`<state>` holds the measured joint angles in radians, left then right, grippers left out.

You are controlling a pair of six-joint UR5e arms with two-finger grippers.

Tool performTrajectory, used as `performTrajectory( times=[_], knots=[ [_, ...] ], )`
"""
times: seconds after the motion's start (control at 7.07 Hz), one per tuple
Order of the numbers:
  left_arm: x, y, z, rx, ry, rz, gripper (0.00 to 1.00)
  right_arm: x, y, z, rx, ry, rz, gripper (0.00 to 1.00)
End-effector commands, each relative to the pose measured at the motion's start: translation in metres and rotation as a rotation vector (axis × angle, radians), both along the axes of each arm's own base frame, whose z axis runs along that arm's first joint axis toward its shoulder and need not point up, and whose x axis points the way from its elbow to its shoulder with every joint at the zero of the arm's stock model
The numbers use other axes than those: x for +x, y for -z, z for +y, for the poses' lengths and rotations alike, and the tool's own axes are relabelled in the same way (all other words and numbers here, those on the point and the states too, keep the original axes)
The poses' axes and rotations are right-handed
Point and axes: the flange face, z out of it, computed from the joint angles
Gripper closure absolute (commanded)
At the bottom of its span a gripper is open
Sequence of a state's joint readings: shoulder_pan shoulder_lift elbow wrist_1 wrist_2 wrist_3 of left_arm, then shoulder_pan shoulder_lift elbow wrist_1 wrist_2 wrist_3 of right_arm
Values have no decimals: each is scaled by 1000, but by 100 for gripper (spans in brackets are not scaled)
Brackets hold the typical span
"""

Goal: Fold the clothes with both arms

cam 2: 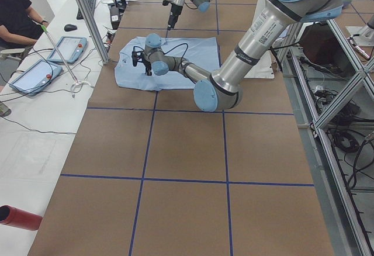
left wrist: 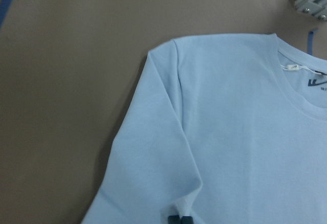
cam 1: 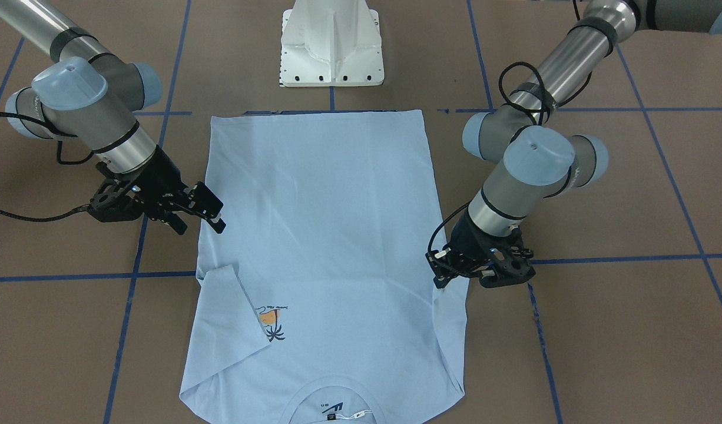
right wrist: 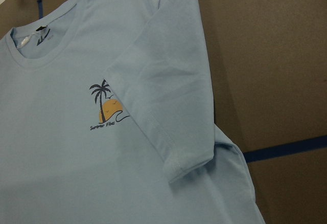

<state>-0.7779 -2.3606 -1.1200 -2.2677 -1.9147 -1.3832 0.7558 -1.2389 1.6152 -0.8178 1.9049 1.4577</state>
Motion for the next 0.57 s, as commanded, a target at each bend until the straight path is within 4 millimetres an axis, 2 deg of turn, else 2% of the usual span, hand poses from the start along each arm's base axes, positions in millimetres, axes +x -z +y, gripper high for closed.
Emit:
performTrajectory(
  times=[0.0, 0.14, 0.28, 0.42],
  knots=[
    [26, 5, -11, 19, 31, -12, 100, -3, -5, -3, -2, 3, 10, 0],
    [26, 9, -12, 21, 33, -6, 99, -2, -6, -3, -3, 2, 10, 0],
    [30, 31, -13, -2, 56, 32, 99, -1, -6, -3, -2, 1, 10, 0],
    [38, 33, -5, -4, 44, 38, 48, -1, -7, -2, -6, 0, 10, 0]
  ],
)
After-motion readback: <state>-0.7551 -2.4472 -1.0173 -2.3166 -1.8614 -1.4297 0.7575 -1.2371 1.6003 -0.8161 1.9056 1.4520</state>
